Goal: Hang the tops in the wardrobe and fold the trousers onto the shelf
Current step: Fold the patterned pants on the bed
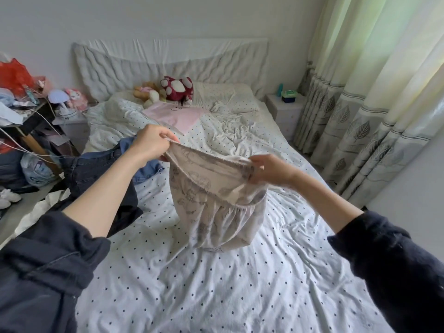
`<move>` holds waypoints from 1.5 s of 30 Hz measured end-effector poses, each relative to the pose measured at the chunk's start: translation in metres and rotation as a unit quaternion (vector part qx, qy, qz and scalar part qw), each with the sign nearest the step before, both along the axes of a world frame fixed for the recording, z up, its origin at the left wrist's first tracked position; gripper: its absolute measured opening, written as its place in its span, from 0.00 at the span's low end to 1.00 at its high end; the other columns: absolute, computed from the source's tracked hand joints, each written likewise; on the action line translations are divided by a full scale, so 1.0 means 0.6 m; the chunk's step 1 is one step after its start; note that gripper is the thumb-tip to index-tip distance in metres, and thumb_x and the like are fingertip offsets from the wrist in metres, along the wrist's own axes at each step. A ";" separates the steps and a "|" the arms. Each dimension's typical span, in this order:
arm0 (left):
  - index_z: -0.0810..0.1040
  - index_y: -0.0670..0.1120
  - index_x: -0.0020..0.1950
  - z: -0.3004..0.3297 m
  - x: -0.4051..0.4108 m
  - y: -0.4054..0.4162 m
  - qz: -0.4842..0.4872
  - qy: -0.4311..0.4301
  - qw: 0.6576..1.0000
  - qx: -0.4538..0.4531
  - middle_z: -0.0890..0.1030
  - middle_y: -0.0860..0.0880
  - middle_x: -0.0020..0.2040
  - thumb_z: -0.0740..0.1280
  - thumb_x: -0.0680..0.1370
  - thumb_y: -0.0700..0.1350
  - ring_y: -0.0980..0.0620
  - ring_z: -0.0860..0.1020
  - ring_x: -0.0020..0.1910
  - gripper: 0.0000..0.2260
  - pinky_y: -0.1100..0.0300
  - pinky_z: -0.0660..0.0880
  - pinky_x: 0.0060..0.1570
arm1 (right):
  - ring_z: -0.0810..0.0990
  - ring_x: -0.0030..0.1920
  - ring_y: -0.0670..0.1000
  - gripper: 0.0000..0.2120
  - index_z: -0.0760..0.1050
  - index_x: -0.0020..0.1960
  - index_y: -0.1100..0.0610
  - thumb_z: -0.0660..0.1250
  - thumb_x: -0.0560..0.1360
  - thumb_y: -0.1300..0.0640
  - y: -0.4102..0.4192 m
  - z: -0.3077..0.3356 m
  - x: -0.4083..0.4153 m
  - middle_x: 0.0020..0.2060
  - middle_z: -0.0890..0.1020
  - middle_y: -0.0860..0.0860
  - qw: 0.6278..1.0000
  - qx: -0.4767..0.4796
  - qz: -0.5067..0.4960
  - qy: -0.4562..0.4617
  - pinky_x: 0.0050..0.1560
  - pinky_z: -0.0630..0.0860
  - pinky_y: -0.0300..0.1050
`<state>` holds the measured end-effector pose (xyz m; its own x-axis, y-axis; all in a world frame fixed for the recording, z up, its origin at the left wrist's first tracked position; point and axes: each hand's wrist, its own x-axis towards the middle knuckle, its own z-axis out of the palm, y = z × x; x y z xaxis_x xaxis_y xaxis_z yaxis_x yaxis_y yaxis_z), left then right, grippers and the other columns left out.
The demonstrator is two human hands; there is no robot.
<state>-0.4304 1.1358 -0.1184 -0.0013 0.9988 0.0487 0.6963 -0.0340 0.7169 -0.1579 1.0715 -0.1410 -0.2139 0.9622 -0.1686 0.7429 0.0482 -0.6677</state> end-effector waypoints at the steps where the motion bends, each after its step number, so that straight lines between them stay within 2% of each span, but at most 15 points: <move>1: 0.79 0.53 0.38 0.009 0.001 0.006 -0.001 -0.009 1.000 0.005 0.80 0.43 0.50 0.56 0.72 0.30 0.44 0.79 0.45 0.21 0.52 0.81 0.41 | 0.80 0.49 0.54 0.15 0.74 0.63 0.62 0.65 0.76 0.66 0.013 0.010 0.005 0.50 0.79 0.54 0.995 0.064 -0.049 -0.059 0.48 0.78 0.38; 5: 0.81 0.48 0.42 0.059 0.024 0.026 0.004 -0.019 0.998 0.052 0.80 0.45 0.45 0.57 0.72 0.31 0.47 0.79 0.41 0.17 0.53 0.80 0.40 | 0.77 0.51 0.60 0.12 0.76 0.57 0.63 0.67 0.75 0.61 0.069 0.052 0.042 0.56 0.75 0.61 0.944 0.206 -0.212 -0.149 0.51 0.75 0.50; 11: 0.83 0.45 0.51 0.130 0.052 0.046 0.065 -0.028 0.988 0.139 0.81 0.46 0.47 0.59 0.74 0.32 0.48 0.78 0.45 0.16 0.60 0.75 0.41 | 0.77 0.51 0.62 0.14 0.75 0.54 0.65 0.65 0.75 0.56 0.085 0.139 0.064 0.52 0.75 0.61 0.883 0.294 -0.286 -0.230 0.41 0.67 0.47; 14: 0.83 0.48 0.50 0.160 0.049 0.055 0.101 -0.062 0.983 0.141 0.80 0.48 0.48 0.59 0.75 0.34 0.51 0.76 0.43 0.15 0.63 0.75 0.34 | 0.79 0.48 0.62 0.13 0.77 0.51 0.64 0.66 0.76 0.53 0.096 0.178 0.084 0.47 0.80 0.61 0.908 0.222 -0.327 -0.135 0.44 0.75 0.50; 16: 0.82 0.50 0.47 0.176 0.046 0.061 0.112 -0.094 0.982 0.122 0.80 0.49 0.49 0.60 0.76 0.34 0.53 0.76 0.41 0.14 0.66 0.72 0.30 | 0.80 0.40 0.58 0.09 0.75 0.46 0.65 0.66 0.77 0.58 0.101 0.202 0.097 0.42 0.80 0.60 0.939 0.097 -0.329 0.035 0.42 0.81 0.50; 19: 0.81 0.49 0.44 0.199 0.046 0.070 0.101 -0.160 0.979 0.077 0.82 0.45 0.50 0.58 0.76 0.33 0.49 0.78 0.40 0.15 0.61 0.74 0.30 | 0.79 0.35 0.53 0.03 0.71 0.45 0.64 0.65 0.76 0.66 0.094 0.237 0.103 0.40 0.77 0.58 0.916 -0.039 -0.318 0.244 0.30 0.80 0.44; 24: 0.78 0.44 0.52 0.237 0.073 0.041 -0.106 -0.101 0.989 -0.003 0.74 0.48 0.35 0.54 0.77 0.27 0.59 0.73 0.23 0.18 0.70 0.66 0.18 | 0.78 0.35 0.53 0.04 0.70 0.48 0.64 0.58 0.79 0.70 0.108 0.293 0.110 0.38 0.75 0.58 0.866 0.078 -0.389 0.305 0.36 0.81 0.45; 27: 0.77 0.44 0.50 0.255 0.085 0.033 -0.244 -0.083 0.965 -0.052 0.77 0.49 0.39 0.61 0.77 0.31 0.58 0.76 0.35 0.10 0.67 0.72 0.34 | 0.78 0.36 0.51 0.06 0.73 0.44 0.65 0.60 0.79 0.66 0.121 0.334 0.125 0.36 0.76 0.56 0.842 0.126 -0.405 0.332 0.38 0.81 0.43; 29: 0.77 0.46 0.51 0.263 0.094 0.032 -0.292 -0.058 0.950 -0.090 0.77 0.50 0.45 0.69 0.73 0.40 0.54 0.75 0.42 0.08 0.62 0.71 0.42 | 0.79 0.38 0.51 0.03 0.76 0.48 0.63 0.65 0.77 0.64 0.130 0.354 0.136 0.39 0.79 0.56 0.836 0.156 -0.415 0.324 0.41 0.80 0.42; 31: 0.76 0.47 0.48 0.269 0.109 0.032 -0.296 0.019 0.953 -0.066 0.77 0.51 0.42 0.72 0.69 0.48 0.55 0.73 0.38 0.12 0.67 0.69 0.35 | 0.78 0.37 0.49 0.11 0.78 0.54 0.63 0.70 0.74 0.60 0.137 0.363 0.149 0.44 0.81 0.56 0.842 0.193 -0.428 0.265 0.37 0.79 0.38; 33: 0.75 0.44 0.46 0.272 0.134 0.025 -0.262 0.109 0.959 0.021 0.72 0.52 0.35 0.70 0.73 0.53 0.56 0.67 0.31 0.13 0.68 0.63 0.27 | 0.76 0.34 0.47 0.12 0.79 0.54 0.62 0.72 0.72 0.58 0.130 0.367 0.164 0.42 0.80 0.54 0.856 0.242 -0.424 0.171 0.29 0.76 0.34; 36: 0.71 0.45 0.37 0.276 0.162 0.036 -0.143 0.085 0.973 0.161 0.70 0.50 0.30 0.65 0.78 0.53 0.52 0.67 0.29 0.15 0.62 0.59 0.29 | 0.77 0.40 0.52 0.08 0.80 0.51 0.64 0.71 0.73 0.60 0.106 0.356 0.201 0.43 0.80 0.56 0.869 0.289 -0.401 0.033 0.39 0.78 0.41; 39: 0.72 0.45 0.33 0.286 0.177 0.055 -0.039 0.016 0.981 0.190 0.73 0.49 0.30 0.65 0.75 0.46 0.47 0.72 0.34 0.12 0.61 0.63 0.35 | 0.72 0.32 0.49 0.08 0.76 0.43 0.63 0.71 0.73 0.58 0.079 0.337 0.248 0.36 0.77 0.54 0.895 0.187 -0.403 -0.048 0.27 0.73 0.34; 42: 0.79 0.47 0.42 0.293 0.190 0.066 -0.030 -0.031 0.988 0.147 0.79 0.48 0.40 0.65 0.74 0.44 0.46 0.74 0.44 0.04 0.60 0.67 0.43 | 0.68 0.30 0.48 0.14 0.74 0.46 0.62 0.72 0.71 0.52 0.048 0.326 0.287 0.34 0.73 0.53 0.908 0.047 -0.414 0.053 0.35 0.71 0.37; 45: 0.81 0.46 0.47 0.280 0.226 0.066 -0.073 -0.083 0.988 0.104 0.78 0.47 0.39 0.65 0.74 0.42 0.48 0.74 0.39 0.06 0.60 0.69 0.37 | 0.64 0.27 0.46 0.12 0.74 0.43 0.61 0.68 0.75 0.51 0.005 0.310 0.305 0.29 0.70 0.51 0.903 -0.016 -0.406 0.139 0.30 0.67 0.35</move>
